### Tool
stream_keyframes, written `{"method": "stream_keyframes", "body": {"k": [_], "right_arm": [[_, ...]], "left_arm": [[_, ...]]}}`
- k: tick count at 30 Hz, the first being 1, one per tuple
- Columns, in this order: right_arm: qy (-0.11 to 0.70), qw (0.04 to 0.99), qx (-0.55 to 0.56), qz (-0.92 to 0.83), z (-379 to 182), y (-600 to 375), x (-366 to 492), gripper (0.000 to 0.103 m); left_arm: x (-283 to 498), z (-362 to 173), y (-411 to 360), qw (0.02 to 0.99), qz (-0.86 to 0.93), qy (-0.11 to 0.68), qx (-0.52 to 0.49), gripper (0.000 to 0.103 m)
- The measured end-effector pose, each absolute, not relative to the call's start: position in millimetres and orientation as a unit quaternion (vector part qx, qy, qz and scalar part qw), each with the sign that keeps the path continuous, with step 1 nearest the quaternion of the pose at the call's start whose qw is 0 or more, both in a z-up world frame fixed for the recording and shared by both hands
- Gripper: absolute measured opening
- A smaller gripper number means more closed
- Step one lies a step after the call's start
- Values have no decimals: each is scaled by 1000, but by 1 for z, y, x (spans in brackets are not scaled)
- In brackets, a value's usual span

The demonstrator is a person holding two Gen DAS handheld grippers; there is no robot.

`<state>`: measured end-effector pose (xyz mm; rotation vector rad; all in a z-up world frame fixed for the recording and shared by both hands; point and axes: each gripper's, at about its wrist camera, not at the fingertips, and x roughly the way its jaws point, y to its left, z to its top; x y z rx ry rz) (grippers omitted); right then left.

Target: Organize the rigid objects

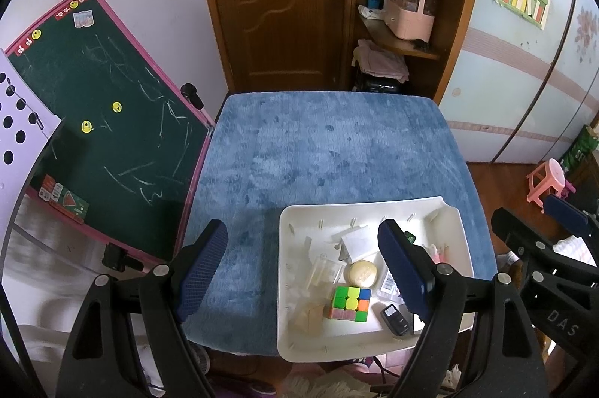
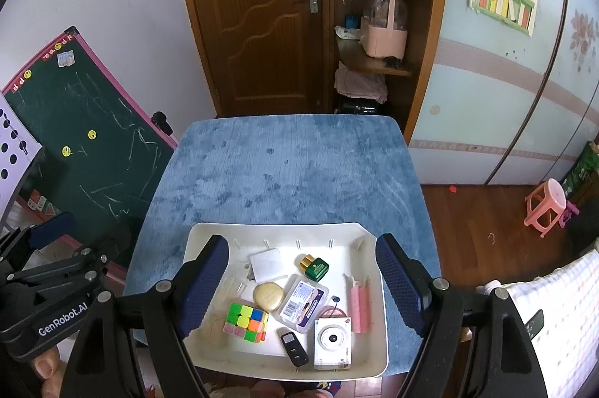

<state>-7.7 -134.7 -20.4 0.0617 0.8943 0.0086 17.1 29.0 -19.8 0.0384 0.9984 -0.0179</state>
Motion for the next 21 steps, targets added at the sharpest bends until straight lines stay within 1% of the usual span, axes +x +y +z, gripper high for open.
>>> {"method": "stream_keyframes", "body": {"k": [21], "right_arm": [[434,900,29,5,-23,-134,-9,81]], "left_arm": [[17,-20,36,875,-12,483,22,85]]}}
